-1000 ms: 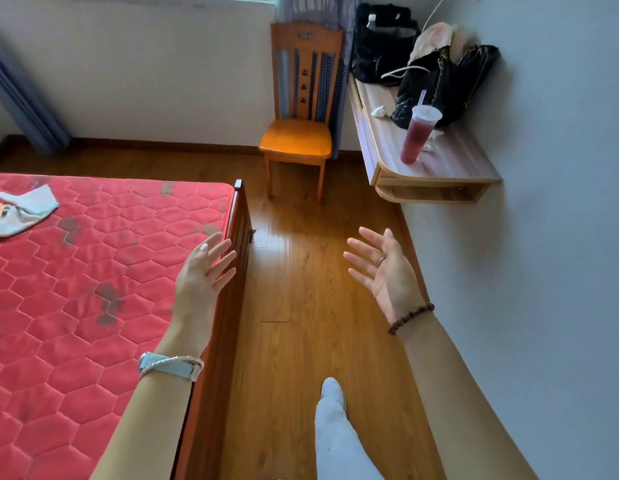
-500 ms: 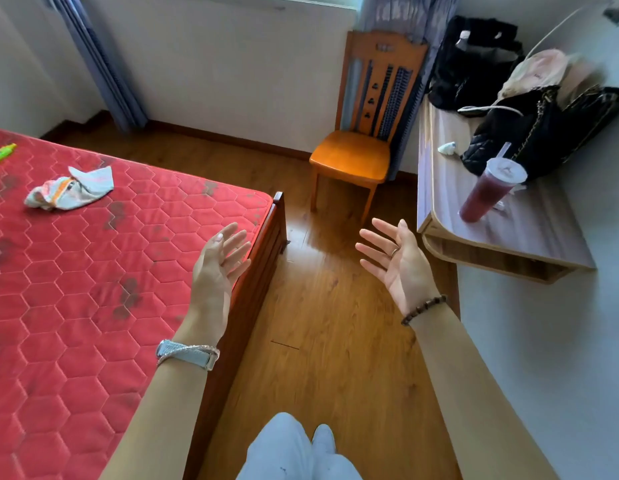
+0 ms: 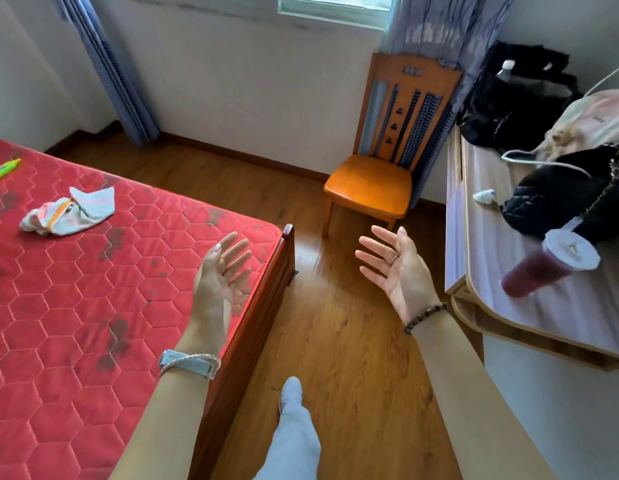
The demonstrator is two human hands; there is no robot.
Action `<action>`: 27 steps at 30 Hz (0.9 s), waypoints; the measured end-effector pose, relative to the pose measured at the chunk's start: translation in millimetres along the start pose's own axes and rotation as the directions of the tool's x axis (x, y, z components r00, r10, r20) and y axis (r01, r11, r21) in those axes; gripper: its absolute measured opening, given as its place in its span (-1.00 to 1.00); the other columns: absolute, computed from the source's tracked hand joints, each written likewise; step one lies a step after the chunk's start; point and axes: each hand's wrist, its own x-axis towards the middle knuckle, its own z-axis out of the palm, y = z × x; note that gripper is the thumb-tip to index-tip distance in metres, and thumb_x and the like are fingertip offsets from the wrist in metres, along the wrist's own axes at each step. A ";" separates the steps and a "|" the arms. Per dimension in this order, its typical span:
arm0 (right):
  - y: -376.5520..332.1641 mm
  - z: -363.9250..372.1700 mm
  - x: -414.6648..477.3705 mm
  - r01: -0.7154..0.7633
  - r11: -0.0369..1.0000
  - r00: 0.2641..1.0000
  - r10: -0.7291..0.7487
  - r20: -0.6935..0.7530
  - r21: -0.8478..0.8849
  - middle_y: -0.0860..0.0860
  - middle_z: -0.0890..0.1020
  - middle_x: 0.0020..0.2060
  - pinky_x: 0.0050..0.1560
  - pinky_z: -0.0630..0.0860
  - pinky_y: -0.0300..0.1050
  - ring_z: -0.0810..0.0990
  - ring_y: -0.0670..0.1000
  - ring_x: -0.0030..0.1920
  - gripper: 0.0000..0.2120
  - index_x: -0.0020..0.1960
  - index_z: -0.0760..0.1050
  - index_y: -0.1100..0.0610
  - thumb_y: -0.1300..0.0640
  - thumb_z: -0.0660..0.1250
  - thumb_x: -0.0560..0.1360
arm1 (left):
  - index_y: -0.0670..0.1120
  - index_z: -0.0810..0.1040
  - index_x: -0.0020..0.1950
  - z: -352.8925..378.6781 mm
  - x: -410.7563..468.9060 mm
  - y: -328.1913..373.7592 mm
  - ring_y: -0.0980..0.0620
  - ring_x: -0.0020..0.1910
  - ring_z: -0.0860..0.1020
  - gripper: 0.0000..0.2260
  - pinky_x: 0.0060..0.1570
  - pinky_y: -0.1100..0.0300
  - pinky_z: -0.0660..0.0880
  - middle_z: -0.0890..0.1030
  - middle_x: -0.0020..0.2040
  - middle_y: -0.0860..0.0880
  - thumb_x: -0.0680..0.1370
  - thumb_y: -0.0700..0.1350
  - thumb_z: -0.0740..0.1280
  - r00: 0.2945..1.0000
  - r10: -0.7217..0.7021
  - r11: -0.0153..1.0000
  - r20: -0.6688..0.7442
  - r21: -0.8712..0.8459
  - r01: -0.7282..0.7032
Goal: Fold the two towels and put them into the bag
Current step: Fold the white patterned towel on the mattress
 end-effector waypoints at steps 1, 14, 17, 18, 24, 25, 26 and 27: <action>-5.1 6.4 15.4 0.006 1.000 1.000 -0.006 0.003 -0.003 0.08 0.58 0.24 0.35 0.41 0.20 0.57 0.13 0.23 -0.64 0.21 0.50 -0.03 -0.13 0.01 0.64 | -0.03 0.54 0.32 2.3 16.6 1.2 -0.07 0.30 0.57 -0.67 0.30 -0.03 0.46 0.63 0.27 -0.07 0.69 0.04 0.10 1.000 0.006 1.000 -0.003 0.000 -0.006; -45.7 72.9 176.0 -0.042 0.999 0.999 0.042 -0.023 0.009 0.06 0.61 0.20 0.34 0.43 0.19 0.58 0.11 0.21 -0.63 0.22 0.51 -0.01 -0.14 0.03 0.64 | -0.03 0.51 0.35 19.9 199.7 29.7 -0.06 0.30 0.57 -0.64 0.30 -0.01 0.45 0.62 0.27 -0.07 0.68 0.06 0.07 1.000 0.004 0.999 0.029 0.039 -0.005; -53.5 76.7 207.5 -0.049 0.999 0.998 0.049 -0.035 0.025 0.06 0.62 0.18 0.32 0.44 0.17 0.60 0.10 0.19 -0.61 0.26 0.50 0.02 -0.14 0.03 0.64 | -0.05 0.51 0.35 28.5 230.0 28.5 -0.07 0.29 0.57 -0.65 0.29 -0.01 0.46 0.62 0.27 -0.09 0.70 0.03 0.05 1.000 -0.008 1.000 0.005 0.029 0.007; -56.8 76.9 218.4 -0.050 0.998 0.998 0.051 -0.034 0.028 0.06 0.62 0.18 0.32 0.45 0.17 0.60 0.10 0.19 -0.60 0.27 0.49 0.03 -0.14 0.03 0.64 | -0.06 0.50 0.36 32.3 239.9 27.1 -0.08 0.29 0.57 -0.64 0.30 -0.02 0.46 0.62 0.27 -0.10 0.70 0.02 0.05 1.000 -0.013 0.999 0.002 0.032 0.013; -77.7 69.5 292.4 -0.057 0.998 0.998 0.057 -0.013 0.030 0.06 0.63 0.17 0.32 0.45 0.16 0.61 0.09 0.18 -0.60 0.24 0.51 0.03 -0.15 0.04 0.64 | -0.05 0.51 0.36 64.7 300.6 14.2 -0.08 0.30 0.56 -0.58 0.25 0.02 0.47 0.61 0.29 -0.10 0.61 0.11 0.13 0.999 -0.032 0.998 -0.003 0.057 0.032; -82.1 66.5 305.0 -0.058 0.998 0.998 0.058 -0.006 0.027 0.06 0.63 0.18 0.32 0.44 0.16 0.61 0.09 0.18 -0.60 0.23 0.51 0.03 -0.15 0.04 0.64 | -0.03 0.52 0.34 72.1 310.2 12.5 -0.07 0.29 0.57 -0.58 0.24 0.03 0.47 0.62 0.28 -0.09 0.58 0.13 0.14 0.999 -0.036 0.998 -0.004 0.061 0.036; -87.1 62.9 318.6 -0.059 0.998 0.998 0.059 0.002 0.027 0.06 0.63 0.18 0.33 0.44 0.16 0.61 0.09 0.18 -0.60 0.23 0.52 0.03 -0.15 0.04 0.64 | -0.01 0.53 0.32 80.8 320.4 10.7 -0.06 0.29 0.57 -0.58 0.24 0.03 0.47 0.62 0.27 -0.08 0.56 0.14 0.15 0.999 -0.034 0.997 -0.006 0.062 0.034; -92.3 59.4 333.1 -0.061 0.998 0.998 0.061 0.009 0.030 0.07 0.63 0.18 0.33 0.44 0.16 0.61 0.09 0.19 -0.60 0.24 0.51 0.03 -0.15 0.04 0.64 | -0.01 0.54 0.31 89.8 331.3 8.9 -0.06 0.29 0.57 -0.58 0.25 0.02 0.47 0.63 0.26 -0.07 0.55 0.14 0.16 1.000 -0.028 0.998 -0.012 0.064 0.028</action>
